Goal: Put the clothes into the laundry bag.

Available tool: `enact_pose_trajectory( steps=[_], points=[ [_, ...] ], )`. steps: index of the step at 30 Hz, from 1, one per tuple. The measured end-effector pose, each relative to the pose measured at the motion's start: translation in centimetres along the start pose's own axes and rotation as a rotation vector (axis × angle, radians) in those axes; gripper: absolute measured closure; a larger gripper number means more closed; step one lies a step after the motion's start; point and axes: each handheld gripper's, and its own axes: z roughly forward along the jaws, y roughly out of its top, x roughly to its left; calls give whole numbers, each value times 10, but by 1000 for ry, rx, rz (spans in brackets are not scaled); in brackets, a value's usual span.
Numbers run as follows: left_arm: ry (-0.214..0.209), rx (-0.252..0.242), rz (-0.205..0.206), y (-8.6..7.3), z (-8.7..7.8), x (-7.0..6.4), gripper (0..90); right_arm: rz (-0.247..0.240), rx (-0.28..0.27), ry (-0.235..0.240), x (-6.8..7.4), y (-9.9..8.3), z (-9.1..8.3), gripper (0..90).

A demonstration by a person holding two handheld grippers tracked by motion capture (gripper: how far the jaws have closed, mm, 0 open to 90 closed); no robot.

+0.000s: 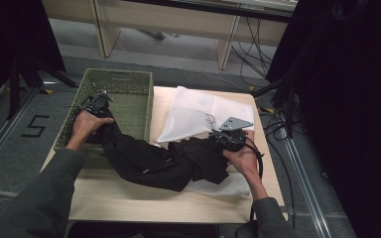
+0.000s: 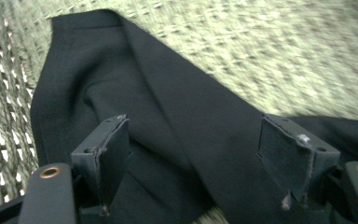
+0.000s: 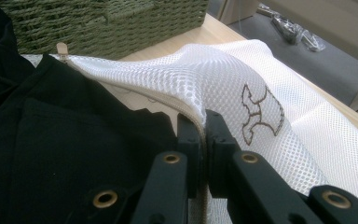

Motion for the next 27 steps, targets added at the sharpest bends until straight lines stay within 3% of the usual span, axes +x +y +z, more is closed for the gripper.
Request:
enact_pose_trajectory(
  steps=[1,2,7,9,10,11,12,13,14,15,16,17,19,21,22,27],
  points=[
    [2,8,-3,-2,4,2,234,-8,0,-6,-1,0,-1,874],
    [16,45,21,-1,5,6,235,7,-4,-3,1,0,0,874],
    [30,67,-3,-8,20,10,202,7,-8,-5,1,0,1,874],
    [-19,66,-35,-11,22,9,293,7,3,1,2,0,1,874],
    [-36,56,-32,-11,22,9,331,-18,-7,-11,0,0,1,874],
    [-63,46,-12,-12,20,10,425,2,-3,-5,1,0,1,873],
    [-97,17,-35,-14,22,8,497,-8,3,4,0,1,0,874],
    [-94,7,-31,-15,22,7,533,-7,-1,3,1,0,1,874],
    [-106,-9,-55,-16,21,5,556,-13,5,0,1,0,1,874],
    [-103,-12,-56,-17,19,3,649,-16,8,6,1,0,1,874],
    [-113,-32,-44,-17,18,2,676,3,0,-2,2,0,1,874],
    [-136,-48,-18,-16,15,3,861,-9,2,2,1,1,1,873],
    [-168,-52,26,-14,11,-4,863,-10,1,1,0,1,1,873],
    [-217,-82,12,-12,-1,-13,865,6,-4,-6,1,0,1,874],
    [-221,-102,73,-8,-10,-13,866,4,-7,-7,1,0,1,873],
    [-281,-231,171,4,-70,-33,866,-5,2,-9,-1,0,0,874]
  ],
)
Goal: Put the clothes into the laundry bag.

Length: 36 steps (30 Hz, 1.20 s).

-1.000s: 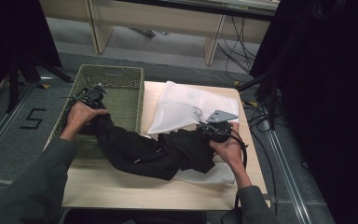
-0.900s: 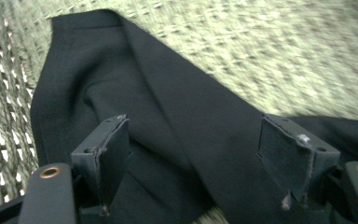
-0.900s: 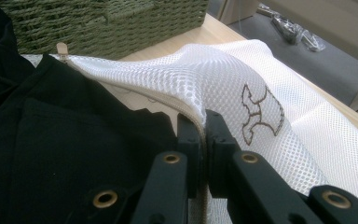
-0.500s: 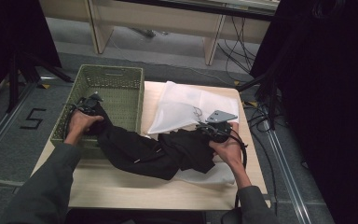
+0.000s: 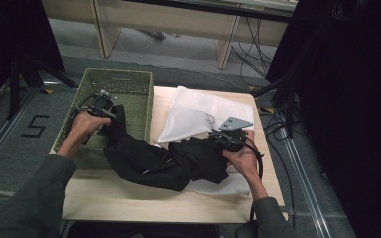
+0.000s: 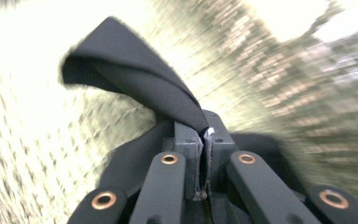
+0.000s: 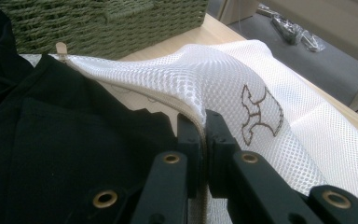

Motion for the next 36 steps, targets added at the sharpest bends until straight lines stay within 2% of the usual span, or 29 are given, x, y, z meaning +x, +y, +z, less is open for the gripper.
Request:
enact_pose_trajectory(
  steps=[5,7,10,11,13,14,16,17,18,21,25,27,30,32,34,35,36],
  points=[
    [-61,-124,131,23,-56,-45,867,3,-4,-6,0,0,-1,874],
    [-119,-162,172,29,-74,-65,867,7,-11,-5,0,0,0,874],
    [-207,-184,251,36,-91,-99,867,8,-3,-2,1,0,0,874],
    [-247,-183,271,37,-93,-113,867,11,-7,-2,1,0,0,874],
    [-300,-167,341,37,-94,-139,867,15,-15,-5,1,1,0,874],
    [-324,-152,372,36,-90,-150,866,15,-17,-3,0,0,0,874],
    [-347,-134,395,33,-79,-169,866,-1,-7,3,-2,1,-1,874],
    [-369,-112,413,32,-71,-177,866,2,-9,3,-1,1,-1,874],
    [-375,-91,440,31,-62,-185,866,18,-12,-2,0,1,-1,874],
    [-400,-37,470,26,-31,-202,865,2,-9,6,-1,1,-2,874],
    [-440,-18,435,26,7,-220,865,1,-11,7,-1,1,-3,874],
    [-452,-6,434,28,24,-229,865,10,-19,-1,-1,2,-3,874],
    [-452,0,424,35,45,-242,864,4,-19,6,-1,3,-5,874],
    [-407,11,457,42,57,-247,864,3,-34,-4,-1,4,-6,874],
    [-399,9,428,47,69,-250,863,2,-40,1,-1,4,-7,875],
    [-384,12,427,50,74,-251,863,4,-37,6,-1,5,-8,875],
    [-349,13,443,52,79,-251,862,3,-35,5,-1,5,-8,875]
  ],
)
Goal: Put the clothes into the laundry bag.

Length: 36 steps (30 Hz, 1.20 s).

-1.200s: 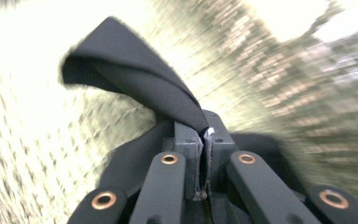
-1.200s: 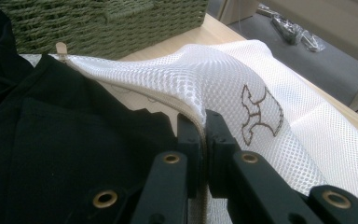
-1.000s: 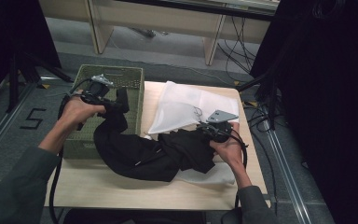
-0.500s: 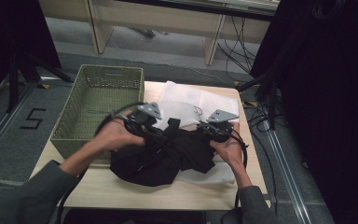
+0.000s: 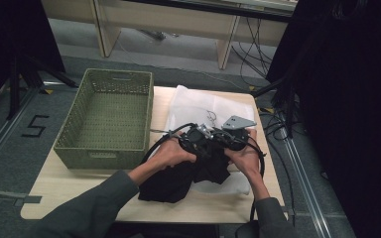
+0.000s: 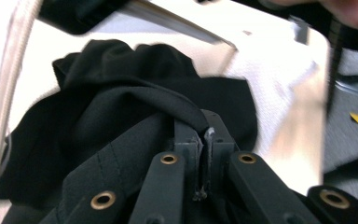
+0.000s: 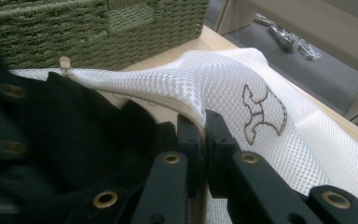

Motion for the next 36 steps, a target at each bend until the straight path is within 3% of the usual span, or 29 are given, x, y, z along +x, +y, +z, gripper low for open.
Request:
enact_pose_trajectory(
  steps=[1,3,4,5,6,7,9,10,11,12,13,15,17,20,22,25,26,27,29,30,33,36],
  points=[
    [30,9,10,2,4,4,861,6,-7,2,0,0,0,875],
    [53,-13,-47,2,11,15,858,22,-5,7,1,-1,1,875],
    [66,-1,-52,2,14,21,856,21,2,9,1,-1,0,876],
    [88,5,-63,1,17,25,853,-12,14,31,-1,-1,0,876],
    [108,19,-66,-1,21,29,847,6,6,17,0,-2,0,876],
    [111,39,-60,-3,23,31,841,9,13,19,0,-2,0,876],
    [90,20,-78,-8,22,30,790,13,7,16,0,-3,2,876],
    [82,7,-85,-9,18,28,748,11,25,24,-1,-4,1,876],
    [77,-20,-109,-9,14,25,703,-8,6,21,-1,-5,3,876],
    [62,-3,-80,-9,5,26,651,24,18,18,-1,-5,2,876],
    [66,-25,-80,-9,-4,24,605,16,14,28,-2,-6,3,876],
    [79,-25,-50,-9,-24,22,514,25,17,21,-1,-6,2,875],
    [80,-53,-33,-10,-42,21,483,11,12,18,-2,-5,1,875],
    [145,-98,-39,-11,-62,24,465,33,11,20,0,-5,2,875],
    [189,-90,-45,-13,-68,34,465,35,12,18,0,-5,2,875],
    [202,-59,-70,-17,-63,49,478,34,14,21,0,-3,0,875],
    [203,-47,-57,-18,-60,54,479,23,9,16,0,-2,0,875],
    [198,-45,-64,-20,-56,57,480,40,5,22,1,-1,0,875],
    [195,-56,-68,-21,-48,61,475,21,1,23,1,1,2,875],
    [186,-54,-49,-21,-45,64,475,32,8,25,2,2,2,875],
    [159,-47,-46,-21,-36,68,487,15,9,37,3,6,4,876],
    [129,-68,-24,-19,-29,71,506,24,-4,30,5,8,6,876]
  ],
)
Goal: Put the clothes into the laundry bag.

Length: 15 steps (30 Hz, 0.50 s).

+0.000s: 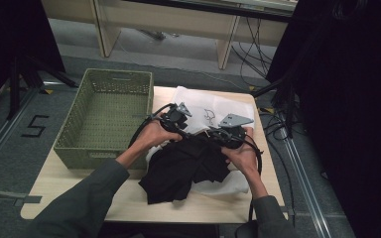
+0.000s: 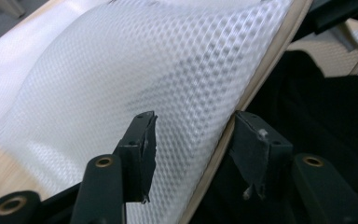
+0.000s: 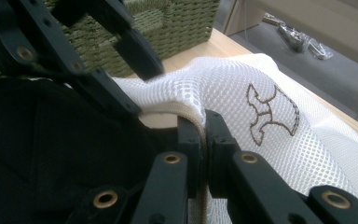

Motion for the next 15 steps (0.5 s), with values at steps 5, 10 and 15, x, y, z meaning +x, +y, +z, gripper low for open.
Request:
enact_pose_trajectory(
  steps=[5,10,15],
  points=[
    [-33,6,18,2,8,-1,498,-5,21,7,1,1,2,876],
    [-43,-10,16,2,3,-2,451,-4,7,-4,-2,0,4,876],
    [-18,19,40,5,4,-7,463,-19,6,-3,-2,2,5,876]
  ],
)
